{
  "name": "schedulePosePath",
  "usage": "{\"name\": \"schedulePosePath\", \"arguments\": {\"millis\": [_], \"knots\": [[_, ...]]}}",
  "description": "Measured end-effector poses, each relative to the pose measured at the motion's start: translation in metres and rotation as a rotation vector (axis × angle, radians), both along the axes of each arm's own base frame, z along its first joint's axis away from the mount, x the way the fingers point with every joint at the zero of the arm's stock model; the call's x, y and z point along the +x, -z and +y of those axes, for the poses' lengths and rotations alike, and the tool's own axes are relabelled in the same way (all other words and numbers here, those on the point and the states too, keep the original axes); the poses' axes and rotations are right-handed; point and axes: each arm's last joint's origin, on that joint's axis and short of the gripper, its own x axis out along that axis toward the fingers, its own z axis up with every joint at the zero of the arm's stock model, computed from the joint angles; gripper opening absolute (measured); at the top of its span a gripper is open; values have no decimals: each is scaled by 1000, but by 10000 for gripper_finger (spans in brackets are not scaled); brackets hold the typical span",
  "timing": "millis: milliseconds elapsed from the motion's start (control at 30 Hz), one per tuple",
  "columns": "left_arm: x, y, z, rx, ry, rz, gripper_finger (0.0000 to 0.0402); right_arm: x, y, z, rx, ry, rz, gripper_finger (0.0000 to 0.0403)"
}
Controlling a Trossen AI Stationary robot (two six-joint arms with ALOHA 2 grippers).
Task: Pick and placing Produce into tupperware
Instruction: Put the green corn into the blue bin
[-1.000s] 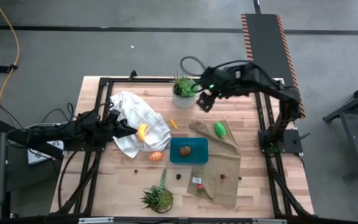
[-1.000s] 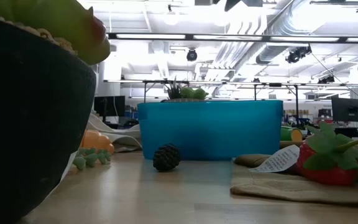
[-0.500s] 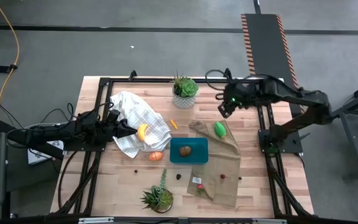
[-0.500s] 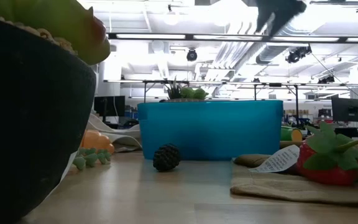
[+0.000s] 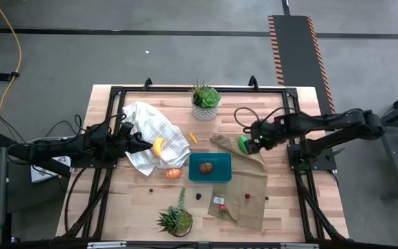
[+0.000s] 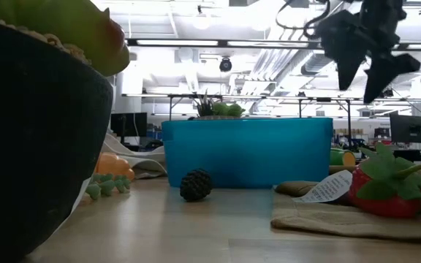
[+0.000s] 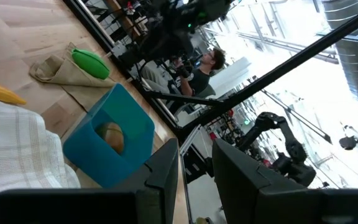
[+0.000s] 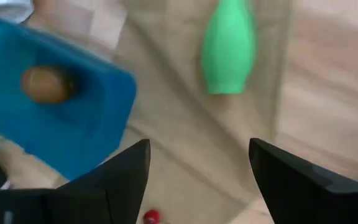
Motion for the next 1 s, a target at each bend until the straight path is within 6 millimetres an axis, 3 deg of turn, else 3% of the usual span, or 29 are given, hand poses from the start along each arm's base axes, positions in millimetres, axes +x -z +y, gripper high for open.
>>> {"name": "schedulePosePath", "arguments": {"millis": [267,400,633,1000], "knots": [[0,0,0,0,0,0,88,21,-1,-7,-4,13,23,264],[0,0,0,0,-1,0,88,35,-2,-20,-50,15,144,264],[0,0,0,0,0,0,88,55,17,-42,-39,-60,276,264],[0,0,0,0,-1,0,88,71,41,-56,-57,-124,307,264]]}}
